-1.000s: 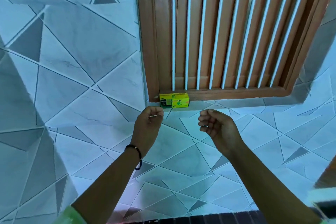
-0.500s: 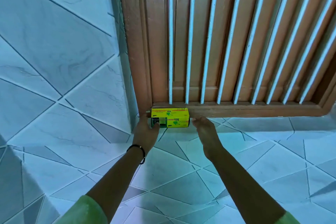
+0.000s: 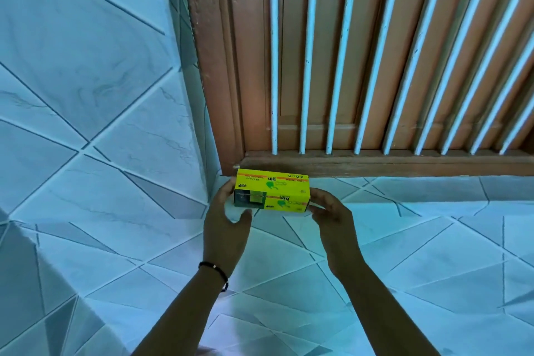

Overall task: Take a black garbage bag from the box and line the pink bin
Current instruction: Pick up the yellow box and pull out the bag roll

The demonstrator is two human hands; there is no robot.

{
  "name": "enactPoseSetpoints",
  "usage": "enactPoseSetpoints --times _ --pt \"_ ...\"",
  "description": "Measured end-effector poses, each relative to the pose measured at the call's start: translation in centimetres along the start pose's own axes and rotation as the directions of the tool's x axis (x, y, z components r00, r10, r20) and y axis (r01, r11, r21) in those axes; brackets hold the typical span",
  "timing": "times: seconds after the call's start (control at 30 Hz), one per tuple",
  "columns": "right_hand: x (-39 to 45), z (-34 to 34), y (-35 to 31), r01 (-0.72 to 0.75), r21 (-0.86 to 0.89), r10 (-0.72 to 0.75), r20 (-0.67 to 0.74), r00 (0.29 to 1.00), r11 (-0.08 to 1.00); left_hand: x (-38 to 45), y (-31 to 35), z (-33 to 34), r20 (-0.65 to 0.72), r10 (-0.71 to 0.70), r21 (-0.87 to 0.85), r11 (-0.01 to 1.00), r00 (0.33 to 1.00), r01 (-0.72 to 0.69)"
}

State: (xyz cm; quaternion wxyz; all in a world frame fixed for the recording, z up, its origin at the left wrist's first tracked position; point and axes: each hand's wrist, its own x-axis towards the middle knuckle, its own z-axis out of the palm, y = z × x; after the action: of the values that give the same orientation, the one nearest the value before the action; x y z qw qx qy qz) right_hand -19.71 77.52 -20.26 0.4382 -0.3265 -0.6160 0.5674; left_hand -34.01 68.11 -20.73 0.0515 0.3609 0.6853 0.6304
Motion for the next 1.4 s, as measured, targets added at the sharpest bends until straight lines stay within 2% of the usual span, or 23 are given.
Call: enactPoseSetpoints --times 0.07,0.17,0.27,0.4,0.47,0.6,0.67,0.77,0.9,0.97,1.13,1.33,1.4 --pt "-3.0 0.1 -0.3 0.003 0.021 -0.003 0.009 1.000 1.000 -2.2 0.5 -1.0 -0.023 -0.067 -0.159 0.985 0.997 0.063" --pt "-7.5 0.9 -0.5 0.011 0.052 -0.011 -0.002 1.000 0.999 -5.3 1.2 -2.8 -0.045 -0.225 -0.503 0.847 0.973 0.173" --pt "-12.0 1.7 -0.6 0.025 0.047 -0.024 -0.033 0.999 0.999 -7.9 1.0 -4.8 0.014 -0.322 -0.637 0.727 0.947 0.257" --pt "-16.1 2.6 -0.4 0.017 0.004 -0.017 -0.024 1.000 1.000 -10.5 1.1 -7.7 0.094 -0.356 -0.670 0.668 0.930 0.324" --pt "-17.3 3.0 -0.1 -0.028 0.011 0.028 -0.013 1.000 1.000 -11.5 0.8 -8.7 0.112 -0.362 -0.654 0.675 0.926 0.343" --pt "-18.4 2.9 -0.7 -0.108 0.152 0.114 -0.030 0.993 0.982 -12.8 0.6 -9.7 0.136 -0.326 -0.626 0.704 0.935 0.336" --pt "-18.5 2.5 -1.2 -0.129 0.227 0.136 -0.013 0.991 0.965 -13.3 0.7 -9.9 0.136 -0.336 -0.653 0.677 0.932 0.339" --pt "-17.9 2.1 -1.8 -0.159 0.241 0.165 -0.003 0.986 0.957 -14.0 1.0 -9.4 0.165 -0.332 -0.684 0.640 0.929 0.350" --pt "-17.1 1.4 -2.6 -0.254 0.277 0.257 0.026 0.966 0.927 -15.1 1.0 -7.7 0.191 -0.168 -0.600 0.759 0.967 0.251" --pt "-16.9 0.8 -2.7 -0.288 0.260 0.285 0.048 0.957 0.922 -15.3 1.0 -7.0 0.206 -0.146 -0.619 0.747 0.968 0.244" --pt "-16.9 -1.2 -2.5 -0.215 0.130 0.196 0.145 0.970 0.968 -15.0 0.7 -6.1 0.283 -0.288 -0.711 0.577 0.915 0.402" --pt "-17.1 -2.4 -1.8 -0.133 0.056 0.124 0.132 0.983 0.990 -15.0 1.0 -4.9 0.303 -0.277 -0.726 0.552 0.912 0.409" --pt "-16.9 -2.6 -1.7 -0.105 -0.020 0.106 0.146 0.984 0.994 -15.1 1.2 -4.7 0.315 -0.269 -0.746 0.524 0.910 0.412"
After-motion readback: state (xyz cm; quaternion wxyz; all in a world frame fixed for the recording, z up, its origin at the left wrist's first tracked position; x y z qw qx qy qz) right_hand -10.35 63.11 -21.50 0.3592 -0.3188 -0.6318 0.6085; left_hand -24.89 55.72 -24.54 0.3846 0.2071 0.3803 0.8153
